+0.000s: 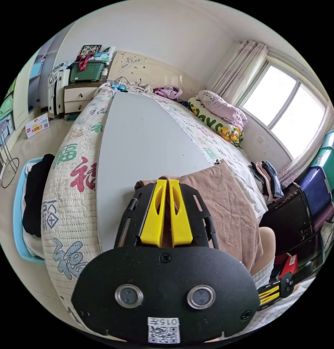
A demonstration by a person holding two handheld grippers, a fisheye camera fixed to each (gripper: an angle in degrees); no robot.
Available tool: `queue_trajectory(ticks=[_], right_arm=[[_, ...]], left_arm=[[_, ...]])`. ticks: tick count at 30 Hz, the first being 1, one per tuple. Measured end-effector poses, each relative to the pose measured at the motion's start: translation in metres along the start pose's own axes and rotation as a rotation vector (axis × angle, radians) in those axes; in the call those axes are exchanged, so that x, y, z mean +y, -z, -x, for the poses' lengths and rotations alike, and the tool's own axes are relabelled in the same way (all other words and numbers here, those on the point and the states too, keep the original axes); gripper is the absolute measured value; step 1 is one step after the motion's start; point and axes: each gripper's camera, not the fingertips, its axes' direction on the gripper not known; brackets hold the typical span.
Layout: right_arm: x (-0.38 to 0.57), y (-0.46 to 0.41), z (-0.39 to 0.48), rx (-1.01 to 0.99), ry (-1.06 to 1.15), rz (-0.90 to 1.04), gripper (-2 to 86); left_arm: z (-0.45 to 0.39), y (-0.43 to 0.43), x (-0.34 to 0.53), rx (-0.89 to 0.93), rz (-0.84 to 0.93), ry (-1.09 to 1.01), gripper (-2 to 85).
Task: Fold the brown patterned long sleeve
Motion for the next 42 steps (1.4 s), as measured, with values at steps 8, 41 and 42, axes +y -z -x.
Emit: queue_trajectory(ticks=[8, 41, 42], right_arm=[[-0.029, -0.039, -0.012, -0.119, -0.025, 0.117, 0.9], [-0.06, 0.177, -0.024, 0.15, -0.346, 0.01, 12.7], [-0.065, 0.175, -0.024, 0.125, -0.358, 0.02, 12.2]], left_arm=[[0.003, 0.004, -0.001, -0.093, 0.028, 0.008, -0.6], [-0.144, 0.0, 0.005, 0.397, 0.387, -0.463, 7.9], [-0.155, -0.006, 0.016, 0.402, 0.442, -0.511, 8.0]])
